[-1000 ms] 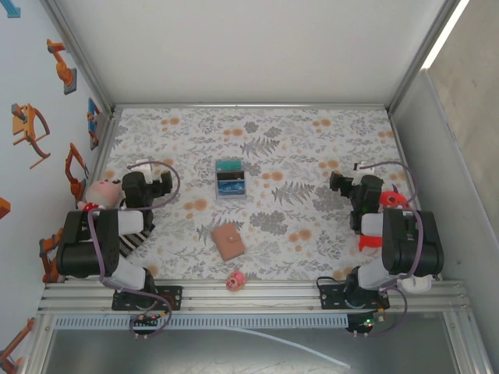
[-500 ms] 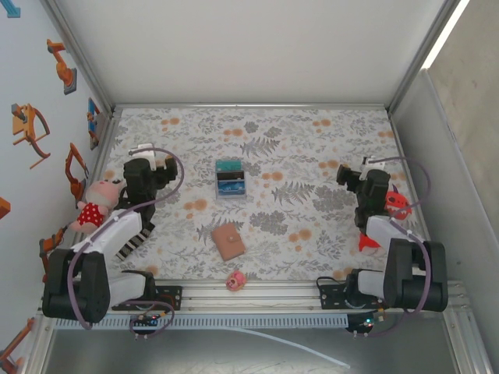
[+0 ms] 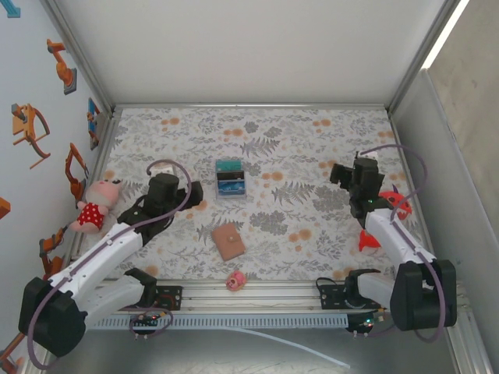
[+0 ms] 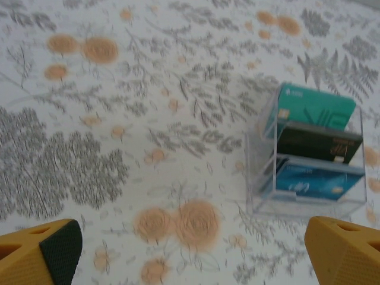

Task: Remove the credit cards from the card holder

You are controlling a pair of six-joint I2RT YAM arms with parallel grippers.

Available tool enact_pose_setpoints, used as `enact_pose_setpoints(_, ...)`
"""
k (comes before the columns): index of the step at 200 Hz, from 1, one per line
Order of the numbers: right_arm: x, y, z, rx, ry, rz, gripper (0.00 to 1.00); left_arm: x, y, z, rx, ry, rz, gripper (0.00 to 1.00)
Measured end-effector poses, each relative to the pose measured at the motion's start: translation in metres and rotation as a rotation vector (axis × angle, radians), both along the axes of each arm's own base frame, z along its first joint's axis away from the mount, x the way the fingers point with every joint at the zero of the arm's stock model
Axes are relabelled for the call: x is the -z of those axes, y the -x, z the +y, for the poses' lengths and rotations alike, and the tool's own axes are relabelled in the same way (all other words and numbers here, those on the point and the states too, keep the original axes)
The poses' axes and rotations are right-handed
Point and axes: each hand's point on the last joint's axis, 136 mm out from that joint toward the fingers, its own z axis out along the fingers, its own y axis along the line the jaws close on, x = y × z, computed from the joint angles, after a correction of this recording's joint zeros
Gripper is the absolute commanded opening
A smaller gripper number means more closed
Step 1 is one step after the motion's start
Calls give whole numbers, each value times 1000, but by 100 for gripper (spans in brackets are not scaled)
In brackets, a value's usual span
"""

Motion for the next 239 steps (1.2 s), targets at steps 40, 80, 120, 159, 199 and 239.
enact_pose_setpoints(40, 3, 10, 22, -13, -3, 84, 100, 28, 45, -25, 49, 9, 165, 97)
enact_pose_setpoints(80, 14, 16, 39, -31, -8, 151, 100, 50, 80, -57, 156, -14, 312, 97)
enact_pose_setpoints(120, 23, 21, 43, -26, -23, 187, 100, 66, 103, -68, 198, -9, 439, 97)
enact_pose_setpoints(159, 24, 21, 44, -17, -40, 188, 100, 78, 120, -80, 242, 5, 525, 97)
enact_pose_setpoints(199, 29, 24, 45, -23, -47, 201, 100, 89, 132, -92, 292, -20, 581, 97)
enact_pose_setpoints(239, 36, 28, 46, -26, -57, 214, 99, 90, 132, -113, 339, -43, 588, 97)
